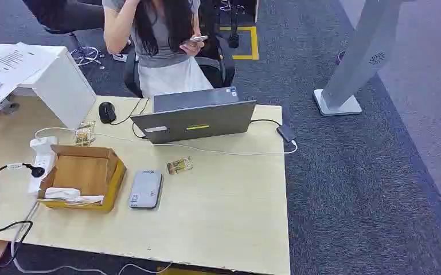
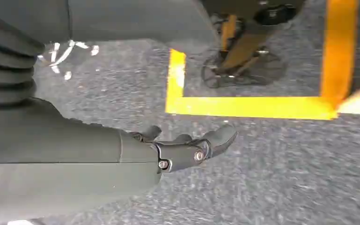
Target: Pass the card to the sensor for recognition and then transmit it.
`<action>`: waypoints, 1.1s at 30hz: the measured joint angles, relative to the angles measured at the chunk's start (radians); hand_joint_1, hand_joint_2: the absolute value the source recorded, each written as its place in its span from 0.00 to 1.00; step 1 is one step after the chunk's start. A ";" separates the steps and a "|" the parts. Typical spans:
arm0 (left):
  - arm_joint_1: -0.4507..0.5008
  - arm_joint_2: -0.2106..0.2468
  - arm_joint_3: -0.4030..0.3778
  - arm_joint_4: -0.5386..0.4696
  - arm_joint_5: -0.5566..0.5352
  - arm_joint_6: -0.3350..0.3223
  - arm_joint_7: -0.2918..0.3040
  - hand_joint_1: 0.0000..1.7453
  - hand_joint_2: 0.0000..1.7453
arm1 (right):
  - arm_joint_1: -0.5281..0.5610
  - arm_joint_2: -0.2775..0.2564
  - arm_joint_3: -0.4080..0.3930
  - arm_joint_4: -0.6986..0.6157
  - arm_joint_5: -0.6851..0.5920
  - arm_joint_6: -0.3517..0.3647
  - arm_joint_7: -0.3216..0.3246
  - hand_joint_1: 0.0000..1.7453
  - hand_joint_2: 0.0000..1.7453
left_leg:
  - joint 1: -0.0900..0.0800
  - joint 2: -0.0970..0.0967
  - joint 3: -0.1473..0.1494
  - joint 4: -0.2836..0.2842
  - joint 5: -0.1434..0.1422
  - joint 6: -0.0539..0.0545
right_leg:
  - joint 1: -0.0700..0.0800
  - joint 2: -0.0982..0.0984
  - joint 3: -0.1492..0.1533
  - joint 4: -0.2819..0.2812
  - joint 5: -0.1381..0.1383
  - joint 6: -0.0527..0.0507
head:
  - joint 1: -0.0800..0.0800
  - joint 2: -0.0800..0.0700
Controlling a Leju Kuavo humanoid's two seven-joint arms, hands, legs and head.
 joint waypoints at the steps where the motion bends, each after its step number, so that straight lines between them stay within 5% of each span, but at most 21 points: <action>1: -0.002 0.000 0.015 0.000 0.008 -0.003 -0.013 0.00 1.00 | -0.006 0.000 -0.008 0.002 -0.001 0.003 -0.010 0.00 1.00 | 0.000 0.000 0.000 0.000 0.000 0.000 | 0.000 0.000 0.000 0.000 0.000 0.000 | 0.000 0.000; 25: -0.066 -0.059 0.614 0.012 0.179 -0.211 -0.397 0.00 1.00 | -0.137 0.037 -0.310 0.098 -0.010 0.074 -0.317 0.00 1.00 | 0.000 0.000 0.001 0.000 0.000 0.000 | 0.000 0.000 0.000 0.000 0.000 0.000 | 0.000 0.000; 33: -0.043 -0.140 0.732 -0.166 0.168 -0.292 -0.483 0.00 1.00 | -0.142 0.041 -0.399 0.117 -0.019 0.062 -0.360 0.00 1.00 | 0.000 0.000 0.000 0.000 0.000 0.000 | 0.000 0.000 0.000 0.000 0.000 0.000 | 0.000 0.000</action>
